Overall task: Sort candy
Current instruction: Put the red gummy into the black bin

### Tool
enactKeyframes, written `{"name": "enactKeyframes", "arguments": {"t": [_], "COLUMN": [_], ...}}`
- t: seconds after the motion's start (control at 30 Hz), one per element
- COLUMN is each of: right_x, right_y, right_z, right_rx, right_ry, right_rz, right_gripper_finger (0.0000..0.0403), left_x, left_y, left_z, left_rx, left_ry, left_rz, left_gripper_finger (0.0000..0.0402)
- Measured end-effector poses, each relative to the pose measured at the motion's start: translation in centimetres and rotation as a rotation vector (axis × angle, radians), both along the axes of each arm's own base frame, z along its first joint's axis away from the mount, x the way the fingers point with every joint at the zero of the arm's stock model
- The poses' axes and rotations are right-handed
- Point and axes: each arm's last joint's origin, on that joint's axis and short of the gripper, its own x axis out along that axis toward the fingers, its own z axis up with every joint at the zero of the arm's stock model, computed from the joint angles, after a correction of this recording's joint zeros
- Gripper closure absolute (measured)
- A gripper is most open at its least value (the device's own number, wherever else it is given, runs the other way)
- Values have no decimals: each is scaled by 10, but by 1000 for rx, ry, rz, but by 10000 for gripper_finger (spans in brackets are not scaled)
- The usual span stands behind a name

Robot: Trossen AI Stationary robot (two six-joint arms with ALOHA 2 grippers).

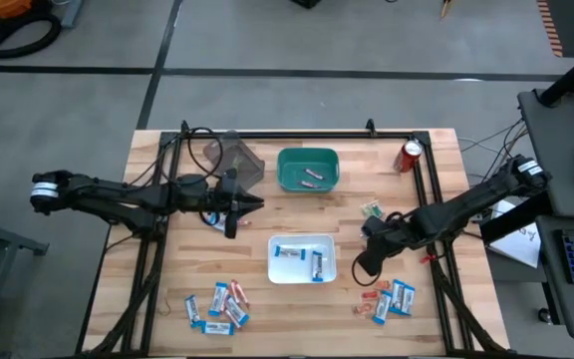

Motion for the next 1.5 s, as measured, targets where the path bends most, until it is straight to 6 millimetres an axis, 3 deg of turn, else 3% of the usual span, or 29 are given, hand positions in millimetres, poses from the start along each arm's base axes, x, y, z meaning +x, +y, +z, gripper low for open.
{"name": "enactKeyframes", "arguments": {"t": [0.37, 0.63, 0.87, 1.07, 1.5], "right_x": [36, 66, 93, 107, 111], "right_y": [4, 14, 25, 28, 28], "right_z": [44, 47, 22, 4, 10], "right_rx": [-464, -769, -856, -949, -995], "right_ry": [-508, -757, -789, -707, -701], "right_rz": [267, 403, 452, 417, 421], "right_gripper_finger": [391, 391, 391, 391, 391], "left_x": [11, 30, 46, 57, 61], "left_y": [-12, -15, -17, -17, -15], "left_z": [3, -11, -18, -16, -15], "left_rx": [-10, -25, -61, -59, -17], "left_ry": [-102, -139, -133, -132, -129], "left_rz": [-101, -159, -211, -211, -129], "left_gripper_finger": [359, 339, 295, 275, 274]}}
